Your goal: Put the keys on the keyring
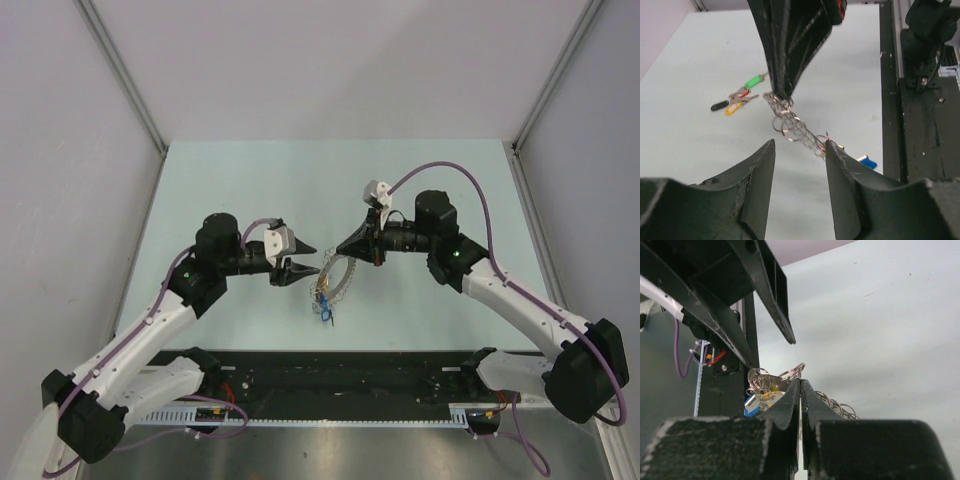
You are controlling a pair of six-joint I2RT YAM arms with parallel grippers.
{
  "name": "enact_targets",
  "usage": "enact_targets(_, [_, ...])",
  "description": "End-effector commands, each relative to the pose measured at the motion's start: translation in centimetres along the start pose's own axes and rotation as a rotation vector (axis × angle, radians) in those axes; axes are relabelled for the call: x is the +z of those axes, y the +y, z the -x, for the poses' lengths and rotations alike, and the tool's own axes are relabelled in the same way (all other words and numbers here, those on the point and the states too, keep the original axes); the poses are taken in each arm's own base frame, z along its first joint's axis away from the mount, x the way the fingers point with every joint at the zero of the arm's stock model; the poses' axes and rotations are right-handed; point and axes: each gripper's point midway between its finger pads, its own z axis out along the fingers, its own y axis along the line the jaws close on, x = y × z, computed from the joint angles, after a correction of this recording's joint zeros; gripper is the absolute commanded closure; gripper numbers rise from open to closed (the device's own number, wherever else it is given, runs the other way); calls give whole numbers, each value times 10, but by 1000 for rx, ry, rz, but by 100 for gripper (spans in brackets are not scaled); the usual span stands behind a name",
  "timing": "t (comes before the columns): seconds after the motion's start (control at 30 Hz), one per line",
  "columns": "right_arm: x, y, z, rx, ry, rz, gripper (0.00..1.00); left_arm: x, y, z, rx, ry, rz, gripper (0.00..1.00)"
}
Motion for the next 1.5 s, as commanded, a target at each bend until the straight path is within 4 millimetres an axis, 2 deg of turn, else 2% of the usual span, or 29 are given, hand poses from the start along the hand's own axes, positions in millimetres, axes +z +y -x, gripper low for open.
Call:
enact_targets(0.0, [-4,19,26,-189,-42,63,100,0,-1,31,-4,-121,-25,50])
enact_targets(0.1, [-3,27,22,-226,-25,86,100,1,2,37,9,-153,-16,41])
enact_targets(0.33, [-1,32,22,-257,-16,83,100,14,-7,28,-84,-124,-136,35])
enact_targets(0.63, [-3,21,30,-264,-35,-1,100,21,-7,15,-160,-62,-132,38])
enact_targets(0.8, [-3,20,33,-266,-43,-15,100,29,-20,2,-203,28,-146,41])
enact_targets(0.97, [-4,14,35,-268,-45,-53,100,32,-12,-8,-268,82,-67,47])
enact_targets(1.23, [-6,2,38,-257,-51,-128,100,30,-11,-1,-326,89,-31,54])
enact_targets(1.47, [-5,-2,35,-252,-44,-139,100,34,-44,23,-252,1,-167,53])
